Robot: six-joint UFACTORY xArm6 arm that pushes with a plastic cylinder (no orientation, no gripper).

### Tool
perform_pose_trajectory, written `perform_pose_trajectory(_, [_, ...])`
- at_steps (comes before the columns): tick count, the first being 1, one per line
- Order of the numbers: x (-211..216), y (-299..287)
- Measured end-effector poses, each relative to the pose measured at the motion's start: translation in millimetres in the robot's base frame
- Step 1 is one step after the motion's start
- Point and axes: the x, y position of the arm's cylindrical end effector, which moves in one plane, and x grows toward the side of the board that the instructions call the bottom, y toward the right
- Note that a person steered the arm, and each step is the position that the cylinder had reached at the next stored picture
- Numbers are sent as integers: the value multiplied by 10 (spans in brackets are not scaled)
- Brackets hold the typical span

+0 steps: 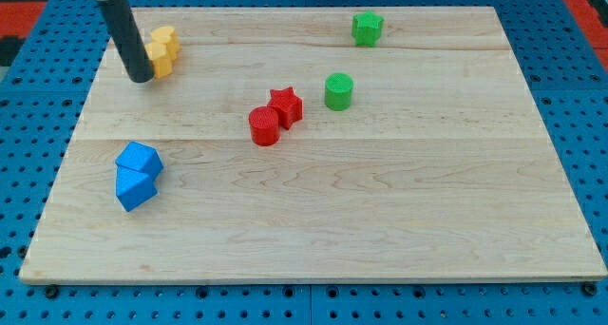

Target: Move the yellow hexagon towards the top center of the board

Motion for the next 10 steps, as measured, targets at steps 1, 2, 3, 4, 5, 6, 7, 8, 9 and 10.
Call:
perform_pose_trajectory(1, [-267, 68])
perform_pose_trajectory(2, [-279, -453])
perform_pose_trajectory(3, [-444, -352])
perform_pose_trajectory(4, [-472, 119])
perform_pose_trajectory(5, [-443, 923])
perform_pose_trajectory(6, [-450, 1089])
perform_pose_trajectory(7, [-551, 1063])
perform_pose_trajectory(8, [-421, 989])
perform_pose_trajectory(9, [-798, 873])
perform_pose_trajectory(10, [-880, 895])
